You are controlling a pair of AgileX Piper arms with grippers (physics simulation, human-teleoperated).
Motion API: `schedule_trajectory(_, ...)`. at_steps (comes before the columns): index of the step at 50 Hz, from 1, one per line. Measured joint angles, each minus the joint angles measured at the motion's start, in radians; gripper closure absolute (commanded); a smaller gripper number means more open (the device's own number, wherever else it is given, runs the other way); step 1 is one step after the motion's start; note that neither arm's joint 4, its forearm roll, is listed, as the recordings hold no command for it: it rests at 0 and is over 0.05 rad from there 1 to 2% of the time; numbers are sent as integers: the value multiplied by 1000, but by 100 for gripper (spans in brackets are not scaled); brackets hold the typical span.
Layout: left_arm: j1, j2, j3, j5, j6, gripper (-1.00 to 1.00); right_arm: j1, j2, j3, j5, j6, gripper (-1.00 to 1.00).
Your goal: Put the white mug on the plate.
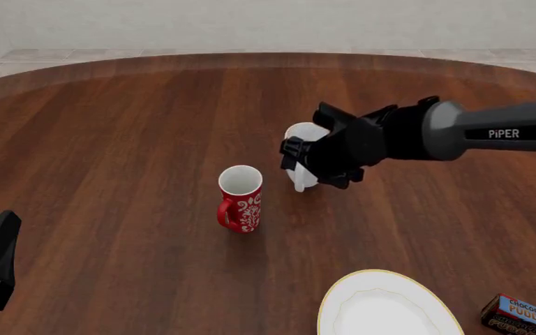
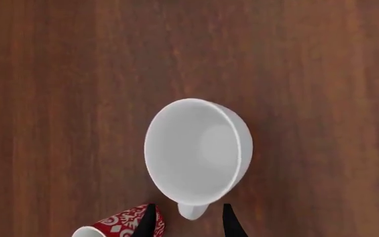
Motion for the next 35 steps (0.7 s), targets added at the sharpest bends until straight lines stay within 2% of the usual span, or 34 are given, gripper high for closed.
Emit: schedule_trajectory(35, 0, 0, 0, 0, 0, -100, 14, 61, 11, -33, 21, -100)
